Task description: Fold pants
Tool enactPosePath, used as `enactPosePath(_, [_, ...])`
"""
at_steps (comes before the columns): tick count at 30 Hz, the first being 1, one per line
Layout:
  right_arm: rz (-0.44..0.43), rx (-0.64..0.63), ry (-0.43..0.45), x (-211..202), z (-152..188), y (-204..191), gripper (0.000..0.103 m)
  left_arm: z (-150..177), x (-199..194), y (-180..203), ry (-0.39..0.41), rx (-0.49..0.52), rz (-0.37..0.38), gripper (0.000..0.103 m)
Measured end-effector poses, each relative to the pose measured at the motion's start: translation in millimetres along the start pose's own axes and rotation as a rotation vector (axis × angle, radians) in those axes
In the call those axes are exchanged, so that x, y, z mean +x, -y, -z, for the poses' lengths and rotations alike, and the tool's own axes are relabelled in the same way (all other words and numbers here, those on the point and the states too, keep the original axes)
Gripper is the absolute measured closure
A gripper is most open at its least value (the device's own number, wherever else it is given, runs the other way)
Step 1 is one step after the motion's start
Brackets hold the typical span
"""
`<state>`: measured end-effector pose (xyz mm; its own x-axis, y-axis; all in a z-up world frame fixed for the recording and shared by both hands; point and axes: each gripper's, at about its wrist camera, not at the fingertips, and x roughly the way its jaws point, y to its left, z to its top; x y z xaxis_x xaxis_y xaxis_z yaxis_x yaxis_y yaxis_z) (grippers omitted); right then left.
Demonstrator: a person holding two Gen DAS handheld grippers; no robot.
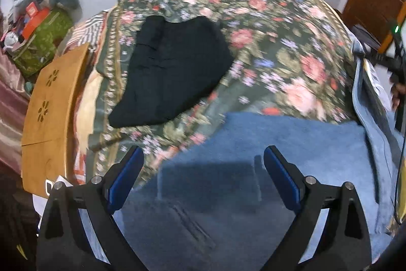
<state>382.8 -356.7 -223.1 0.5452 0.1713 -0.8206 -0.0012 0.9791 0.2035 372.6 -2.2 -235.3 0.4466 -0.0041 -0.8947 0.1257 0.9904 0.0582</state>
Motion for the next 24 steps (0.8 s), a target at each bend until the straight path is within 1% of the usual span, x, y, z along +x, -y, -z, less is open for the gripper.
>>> enactPosePath(5, [-0.019, 0.011, 0.134, -93, -11, 26, 0.093, 13, -12, 45, -0.022, 0.083, 0.021, 0.007])
enactPosePath(6, [-0.028, 0.016, 0.167, -116, -14, 33, 0.093, 16, -12, 55, -0.037, 0.100, 0.026, 0.007])
enactPosePath(7, [-0.031, 0.017, 0.192, -130, -20, 35, 0.093, 19, -12, 63, -0.051, 0.114, 0.035, 0.007])
enactPosePath(10, [-0.041, 0.015, 0.289, -185, -30, 44, 0.093, 30, -12, 97, -0.102, 0.168, 0.084, 0.007])
enactPosePath(13, [-0.055, 0.022, 0.366, -225, -28, 53, 0.093, 39, -18, 128, -0.112, 0.213, 0.131, 0.007])
enactPosePath(14, [-0.054, 0.024, 0.378, -234, -25, 59, 0.093, 40, -20, 135, -0.104, 0.220, 0.121, 0.007])
enactPosePath(16, [-0.048, 0.019, 0.372, -242, -16, 69, 0.093, 44, -22, 148, -0.090, 0.236, 0.087, 0.007])
enactPosePath(18, [-0.026, 0.008, 0.347, -240, -4, 78, 0.093, 46, -22, 154, -0.092, 0.225, 0.093, 0.007])
enactPosePath(20, [-0.001, -0.003, 0.317, -231, 11, 87, 0.093, 49, -19, 157, -0.106, 0.203, 0.110, 0.007])
enactPosePath(22, [0.029, -0.006, 0.280, -219, 27, 99, 0.093, 51, -20, 159, -0.095, 0.197, 0.104, 0.007])
enactPosePath(24, [0.036, 0.026, 0.232, -205, 44, 115, 0.093, 52, -21, 161, -0.094, 0.196, 0.103, 0.007])
